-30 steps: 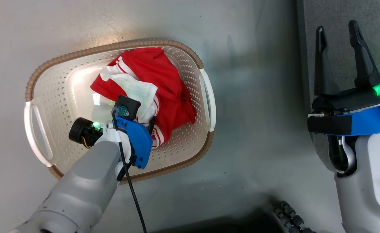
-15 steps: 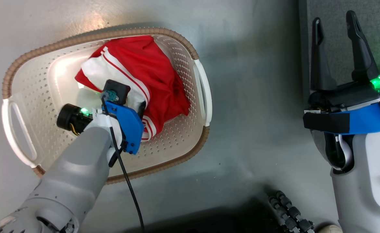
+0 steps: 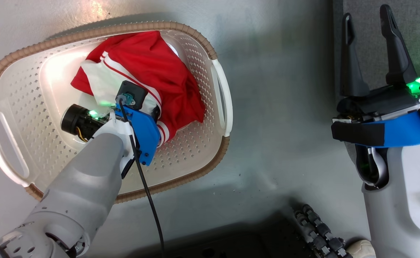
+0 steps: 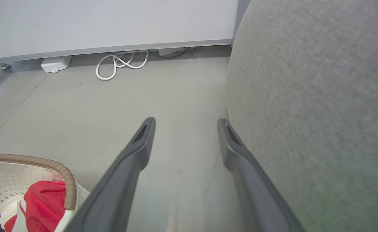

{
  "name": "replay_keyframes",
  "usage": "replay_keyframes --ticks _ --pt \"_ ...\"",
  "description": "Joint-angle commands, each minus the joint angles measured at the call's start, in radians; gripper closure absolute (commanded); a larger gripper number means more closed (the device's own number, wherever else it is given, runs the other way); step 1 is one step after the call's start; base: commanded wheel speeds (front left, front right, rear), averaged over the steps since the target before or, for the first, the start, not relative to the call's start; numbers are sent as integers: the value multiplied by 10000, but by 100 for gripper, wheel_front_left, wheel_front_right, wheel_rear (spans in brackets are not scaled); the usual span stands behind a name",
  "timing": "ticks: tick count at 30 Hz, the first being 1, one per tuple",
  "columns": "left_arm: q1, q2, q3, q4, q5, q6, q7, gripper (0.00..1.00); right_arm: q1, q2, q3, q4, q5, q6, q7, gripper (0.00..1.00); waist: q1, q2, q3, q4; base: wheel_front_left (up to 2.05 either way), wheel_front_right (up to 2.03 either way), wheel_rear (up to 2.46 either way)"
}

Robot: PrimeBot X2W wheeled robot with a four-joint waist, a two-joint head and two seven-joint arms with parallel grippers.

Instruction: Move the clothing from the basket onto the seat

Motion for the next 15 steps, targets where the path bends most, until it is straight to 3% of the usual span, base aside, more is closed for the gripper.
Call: replay_keyframes --ticks 1,2,15 --pt "-158 4 -85 34 50 -2 5 93 -64 -52 -130 148 76 -2 18 0 0 0 19 -12 0 0 0" --pt "-167 15 -96 43 53 -5 -27 100 -66 -48 -138 156 79 -4 18 0 0 0 22 -16 0 0 0" --pt "-97 -156 -225 78 -37 -67 -216 100 -127 -58 -224 230 33 -10 13 0 0 0 -242 119 0 0 0"
